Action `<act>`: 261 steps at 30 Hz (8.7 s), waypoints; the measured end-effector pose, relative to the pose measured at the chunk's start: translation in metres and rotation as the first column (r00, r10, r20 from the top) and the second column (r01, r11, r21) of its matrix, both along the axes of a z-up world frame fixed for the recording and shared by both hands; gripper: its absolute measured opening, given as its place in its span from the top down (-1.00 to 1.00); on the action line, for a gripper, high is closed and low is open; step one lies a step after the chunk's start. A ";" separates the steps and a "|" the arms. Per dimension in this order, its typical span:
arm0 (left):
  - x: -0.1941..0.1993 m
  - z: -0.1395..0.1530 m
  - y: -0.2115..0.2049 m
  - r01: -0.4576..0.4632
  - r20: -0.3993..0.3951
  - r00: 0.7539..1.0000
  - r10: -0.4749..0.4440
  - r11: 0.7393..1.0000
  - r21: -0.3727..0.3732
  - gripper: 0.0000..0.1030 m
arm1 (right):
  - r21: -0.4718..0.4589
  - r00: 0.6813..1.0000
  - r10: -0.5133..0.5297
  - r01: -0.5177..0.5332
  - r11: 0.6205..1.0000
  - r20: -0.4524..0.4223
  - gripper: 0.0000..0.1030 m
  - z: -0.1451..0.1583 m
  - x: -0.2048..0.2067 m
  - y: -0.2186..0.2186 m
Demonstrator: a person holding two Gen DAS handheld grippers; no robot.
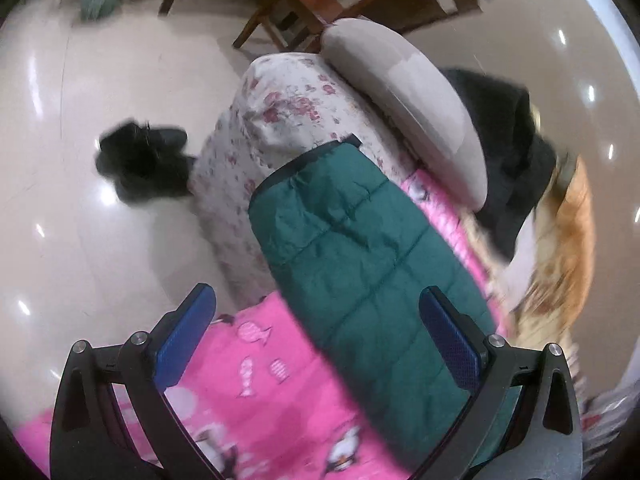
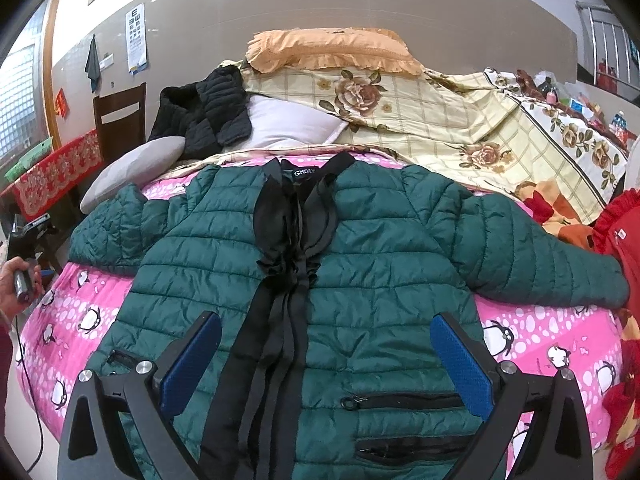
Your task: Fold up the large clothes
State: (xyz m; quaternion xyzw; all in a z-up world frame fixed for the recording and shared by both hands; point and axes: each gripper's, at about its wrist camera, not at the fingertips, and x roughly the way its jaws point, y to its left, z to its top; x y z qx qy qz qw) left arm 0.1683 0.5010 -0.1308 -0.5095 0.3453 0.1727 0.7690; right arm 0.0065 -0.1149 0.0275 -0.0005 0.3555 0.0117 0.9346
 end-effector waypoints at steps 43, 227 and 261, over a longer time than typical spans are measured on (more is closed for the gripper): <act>-0.012 0.182 -0.146 0.350 0.165 0.865 -0.473 0.806 0.477 0.85 | 0.054 1.000 0.023 -0.022 0.998 -0.009 -1.00 0.007 -0.014 -0.004; -0.004 0.073 -0.417 0.564 -0.085 0.692 -0.717 0.464 0.683 -0.71 | -0.296 0.999 -0.021 0.034 0.955 0.049 0.67 -0.005 0.167 -0.053; 0.027 0.067 -0.402 0.567 -0.067 0.732 -0.678 0.552 0.612 -0.71 | -0.139 0.999 -0.026 0.023 0.990 -0.020 0.87 -0.025 0.176 -0.092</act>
